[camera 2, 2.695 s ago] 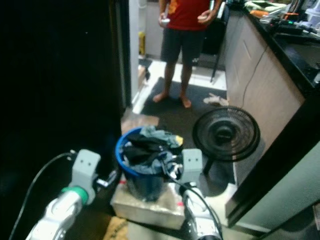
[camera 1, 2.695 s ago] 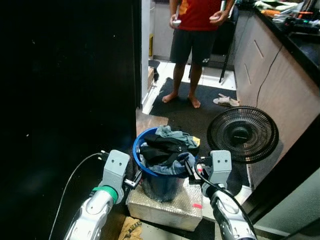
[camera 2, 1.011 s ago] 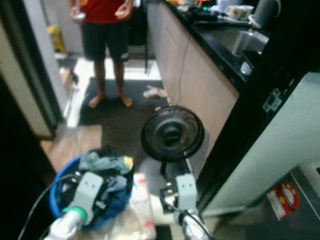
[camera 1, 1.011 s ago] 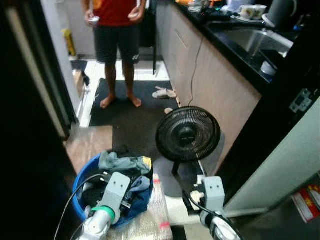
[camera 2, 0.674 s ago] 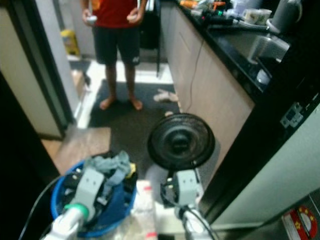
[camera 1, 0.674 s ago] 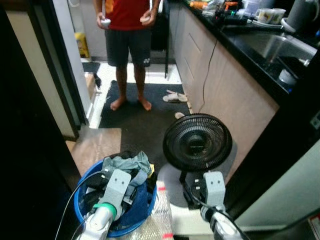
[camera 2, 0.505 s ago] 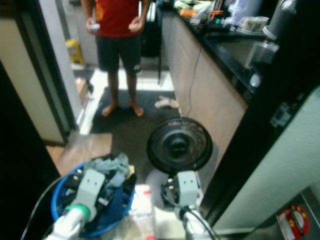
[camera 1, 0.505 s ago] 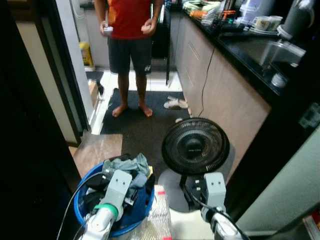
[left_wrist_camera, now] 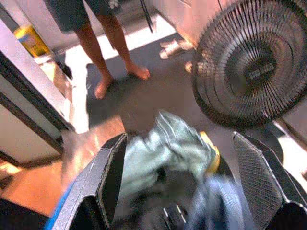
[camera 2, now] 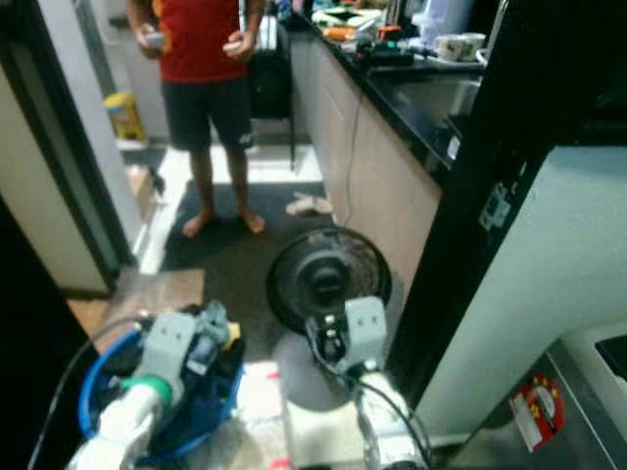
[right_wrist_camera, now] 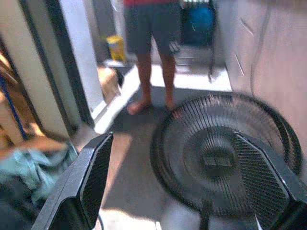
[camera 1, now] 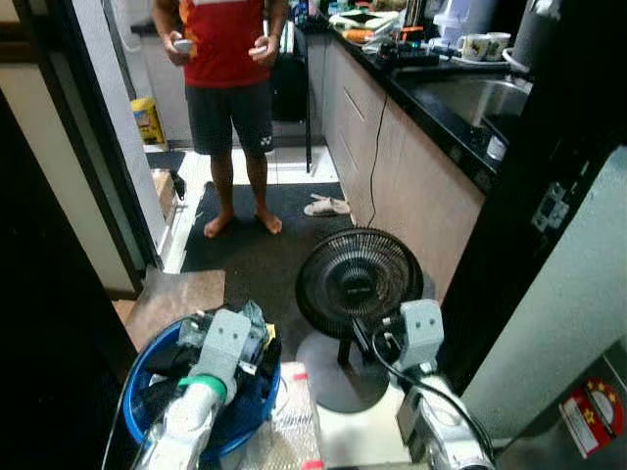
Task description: Clothes washing
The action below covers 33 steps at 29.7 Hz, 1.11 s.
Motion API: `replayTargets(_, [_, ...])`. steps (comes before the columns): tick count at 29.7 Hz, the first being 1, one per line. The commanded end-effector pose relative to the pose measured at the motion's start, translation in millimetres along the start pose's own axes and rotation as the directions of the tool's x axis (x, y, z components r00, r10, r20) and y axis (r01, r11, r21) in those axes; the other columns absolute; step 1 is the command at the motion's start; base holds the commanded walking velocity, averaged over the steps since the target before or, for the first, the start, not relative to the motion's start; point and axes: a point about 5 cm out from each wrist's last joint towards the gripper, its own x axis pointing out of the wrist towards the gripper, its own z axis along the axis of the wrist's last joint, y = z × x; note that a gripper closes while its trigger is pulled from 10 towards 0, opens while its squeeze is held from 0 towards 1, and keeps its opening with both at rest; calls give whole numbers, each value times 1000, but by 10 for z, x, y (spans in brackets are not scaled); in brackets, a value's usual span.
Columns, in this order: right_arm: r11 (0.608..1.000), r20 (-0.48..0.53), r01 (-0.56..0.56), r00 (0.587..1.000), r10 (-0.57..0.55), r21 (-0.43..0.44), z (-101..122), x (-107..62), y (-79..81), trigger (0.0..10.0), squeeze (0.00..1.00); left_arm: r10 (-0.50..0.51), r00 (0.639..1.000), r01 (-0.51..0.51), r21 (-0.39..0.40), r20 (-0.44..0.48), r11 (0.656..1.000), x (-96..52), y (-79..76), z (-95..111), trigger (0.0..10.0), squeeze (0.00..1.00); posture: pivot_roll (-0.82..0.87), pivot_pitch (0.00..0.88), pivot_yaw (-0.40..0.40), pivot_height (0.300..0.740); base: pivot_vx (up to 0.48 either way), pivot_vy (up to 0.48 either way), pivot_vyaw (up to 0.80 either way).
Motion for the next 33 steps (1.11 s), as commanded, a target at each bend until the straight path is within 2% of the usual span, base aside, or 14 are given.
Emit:
replayTargets(1, [1000,8,-19,1000,19,14,20,8,28,10000,0,11,1000,-11,-11,-25,1000,-18,20,-40,10000,0,21,7,19,740,0,0,0])
replayTargets(3, [998,84,-52,995,50,27,210,92,72,10000,0,54,999,-54,-13,3,998,30,99,87,10000,0,21,7,19,740,0,0,0])
replayTargets(7, [998,108,-61,992,57,29,273,117,84,10000,0,72,997,-72,-14,9,997,50,130,133,10000,0,19,10,19,740,0,0,0])
replayTargets(8, [997,129,-76,989,73,16,334,159,116,10000,0,91,996,-92,13,19,996,93,191,217,10000,0,23,16,18,740,0,0,0])
replayTargets(10, [996,133,-92,987,92,-9,354,209,173,10000,0,113,993,-114,77,13,990,149,279,294,10000,0,23,32,17,740,0,0,0])
replayTargets(15, [995,122,-96,988,98,-17,335,215,199,10000,0,120,993,-119,89,-6,989,162,302,288,10000,0,26,43,16,740,0,0,0])
replayTargets(20, [994,80,-112,990,113,-17,248,208,288,10000,0,93,992,-86,83,-82,993,170,277,221,10000,0,49,104,15,740,0,0,0])
replayTargets(22, [994,80,-112,990,113,-17,248,208,288,10000,0,93,992,-86,83,-82,993,170,277,221,10000,0,49,104,15,740,0,0,0])
replayTargets(23, [991,52,-134,990,134,-5,178,179,363,10000,0,83,984,-74,59,-158,996,136,308,125,10000,0,62,134,17,740,0,0,0])
replayTargets(25, [991,52,-134,990,134,-5,178,179,363,10000,0,83,984,-74,59,-158,996,136,308,125,10000,0,62,134,17,740,0,0,0])
replayTargets(26, [988,27,-152,988,152,8,119,144,420,10000,0,78,971,-69,45,-224,997,82,345,21,10000,0,66,145,18,740,0,0,0])
replayTargets(27, [988,27,-152,988,152,8,119,144,420,10000,0,78,971,-69,45,-224,997,82,345,21,10000,0,66,145,18,740,0,0,0])
replayTargets(28, [987,-1,-160,987,160,24,53,100,453,10000,0,81,956,-72,44,-281,996,16,387,-93,10000,0,77,165,10,740,0,0,0])
replayTargets(33, [988,-64,-152,986,154,36,-85,22,440,10000,0,79,935,-63,59,-346,996,-38,405,-236,10000,0,82,180,6,740,0,0,0])
